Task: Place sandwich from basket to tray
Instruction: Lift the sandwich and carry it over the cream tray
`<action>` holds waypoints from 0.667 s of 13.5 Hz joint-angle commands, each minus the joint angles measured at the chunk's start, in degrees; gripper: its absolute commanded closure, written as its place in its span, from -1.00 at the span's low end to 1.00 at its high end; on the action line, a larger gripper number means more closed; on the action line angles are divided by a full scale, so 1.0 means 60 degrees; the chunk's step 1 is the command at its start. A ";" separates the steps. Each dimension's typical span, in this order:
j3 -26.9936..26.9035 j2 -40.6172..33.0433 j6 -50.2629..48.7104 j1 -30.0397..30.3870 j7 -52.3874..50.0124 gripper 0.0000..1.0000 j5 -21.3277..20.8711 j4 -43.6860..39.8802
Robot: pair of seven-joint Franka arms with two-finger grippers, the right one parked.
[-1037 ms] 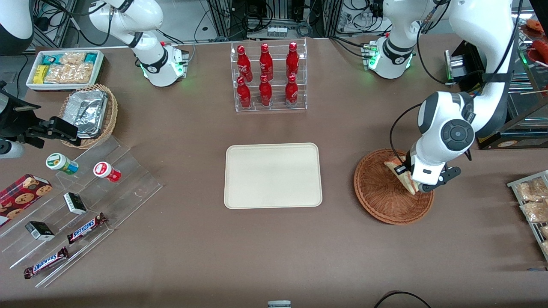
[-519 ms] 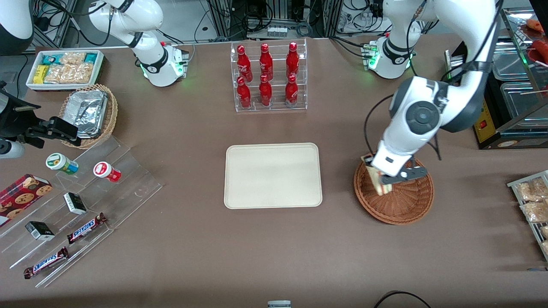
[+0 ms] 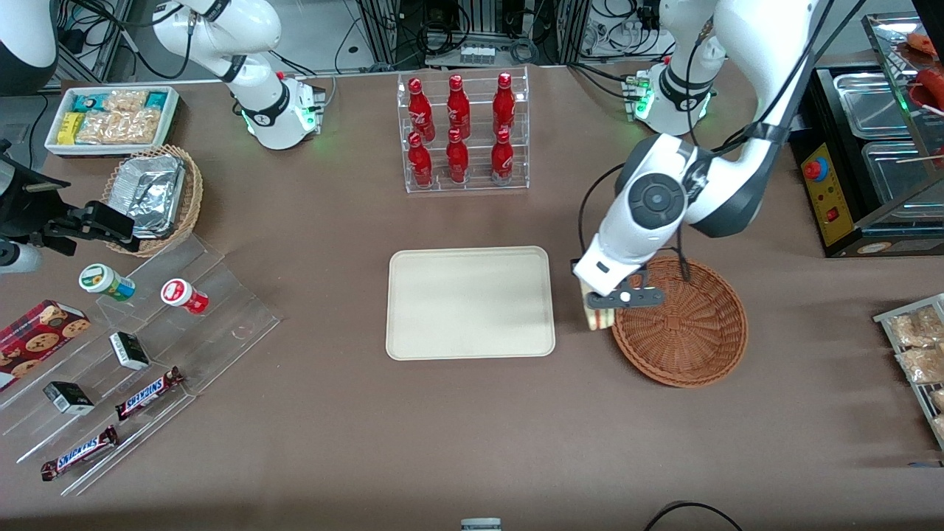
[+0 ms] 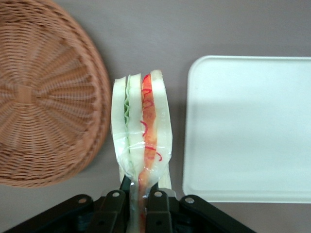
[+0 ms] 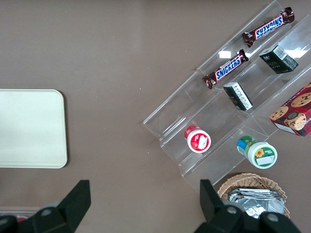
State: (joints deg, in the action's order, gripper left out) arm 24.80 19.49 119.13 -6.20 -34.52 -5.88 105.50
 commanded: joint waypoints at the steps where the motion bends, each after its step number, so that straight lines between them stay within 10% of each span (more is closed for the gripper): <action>1: 0.0275 0.0748 -0.0211 -0.0312 -0.0572 1.00 -0.0045 -0.0954; 9: 0.0246 0.2740 -0.0137 -0.1719 -0.1102 1.00 -0.0191 -0.2800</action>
State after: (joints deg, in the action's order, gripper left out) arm 26.42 31.68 119.29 -14.46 -40.34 -5.88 93.96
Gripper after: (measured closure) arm 0.855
